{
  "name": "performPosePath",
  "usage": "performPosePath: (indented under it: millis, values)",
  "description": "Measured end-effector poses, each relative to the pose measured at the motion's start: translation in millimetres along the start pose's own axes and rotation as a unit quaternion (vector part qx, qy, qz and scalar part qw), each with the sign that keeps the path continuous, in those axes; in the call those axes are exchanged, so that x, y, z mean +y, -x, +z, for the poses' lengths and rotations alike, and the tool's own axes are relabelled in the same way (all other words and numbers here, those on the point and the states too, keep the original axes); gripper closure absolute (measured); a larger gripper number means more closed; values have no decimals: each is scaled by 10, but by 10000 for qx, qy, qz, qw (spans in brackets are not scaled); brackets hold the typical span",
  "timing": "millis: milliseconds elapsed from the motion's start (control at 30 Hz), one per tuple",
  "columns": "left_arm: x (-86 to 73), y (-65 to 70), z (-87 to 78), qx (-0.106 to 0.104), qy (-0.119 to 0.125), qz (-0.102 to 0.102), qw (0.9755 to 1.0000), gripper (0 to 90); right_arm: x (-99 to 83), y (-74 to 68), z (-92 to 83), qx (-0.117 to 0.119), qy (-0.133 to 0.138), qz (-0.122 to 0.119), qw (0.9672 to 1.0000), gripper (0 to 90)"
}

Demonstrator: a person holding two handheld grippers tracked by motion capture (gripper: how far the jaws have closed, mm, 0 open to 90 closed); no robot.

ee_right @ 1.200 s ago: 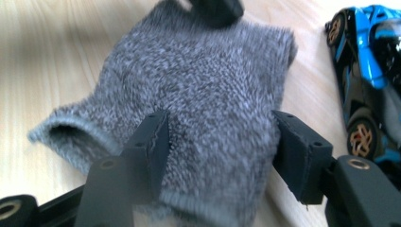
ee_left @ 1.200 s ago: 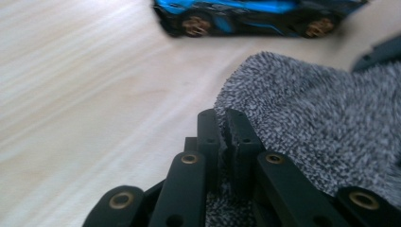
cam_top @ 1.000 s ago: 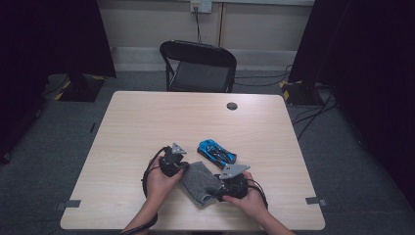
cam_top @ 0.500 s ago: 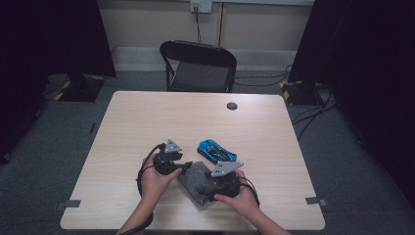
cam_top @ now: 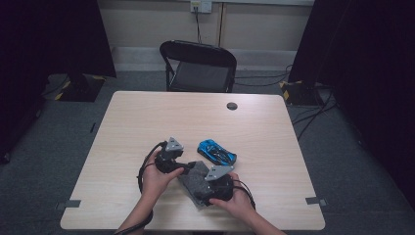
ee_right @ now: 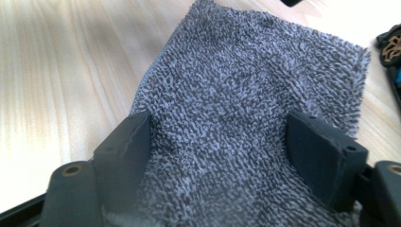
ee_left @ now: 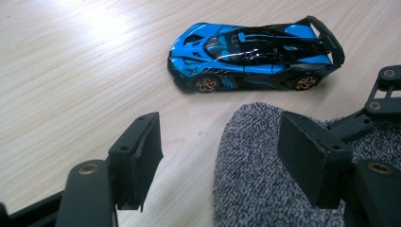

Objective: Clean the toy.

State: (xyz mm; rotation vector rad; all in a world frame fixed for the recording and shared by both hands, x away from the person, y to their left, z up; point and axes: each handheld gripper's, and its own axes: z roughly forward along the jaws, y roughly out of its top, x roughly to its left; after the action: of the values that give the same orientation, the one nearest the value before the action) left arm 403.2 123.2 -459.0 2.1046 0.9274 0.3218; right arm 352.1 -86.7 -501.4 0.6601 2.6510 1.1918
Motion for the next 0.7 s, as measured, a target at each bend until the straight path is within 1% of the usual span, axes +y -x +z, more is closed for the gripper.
performPosePath:
  millis: [100,133,233,267,333,400,433,467,500,533,567,600,700]
  values:
    - [36,2,8,-63,5,48,10000,305,-17,-17,-7,-51,52,16,10000,260]
    - [71,6,16,-111,30,66,9999,304,-26,-18,-14,-58,78,13,10000,288]
    - [103,8,25,-114,41,87,9999,304,-19,-6,-25,-22,39,-21,10000,312]
    - [120,7,30,-139,34,81,9999,302,-24,9,-38,-12,57,-38,10000,370]
    - [152,2,41,-158,68,61,9998,301,-34,15,-56,-30,74,-27,10000,436]
    - [171,-9,45,-141,77,68,9998,301,-55,17,-67,-22,140,-20,9999,475]
    - [171,-9,45,-141,77,68,9998,301,-55,17,-67,-22,140,-20,9999,475]
    - [181,-16,50,-163,82,63,9998,301,-63,20,-76,-23,157,23,9999,561]
    - [190,-23,56,-170,88,59,9998,299,-77,35,-97,34,183,67,9998,658]
    - [204,-32,69,-156,62,78,9998,298,-81,46,-103,76,195,84,9997,678]
    - [204,-32,69,-156,62,78,9998,296,-81,46,-103,76,195,84,9997,678]
    - [217,-29,82,-179,77,69,9998,293,-81,55,-118,110,159,212,9996,714]
    - [235,-23,87,-218,78,67,9997,277,-73,51,-121,102,125,227,9996,734]
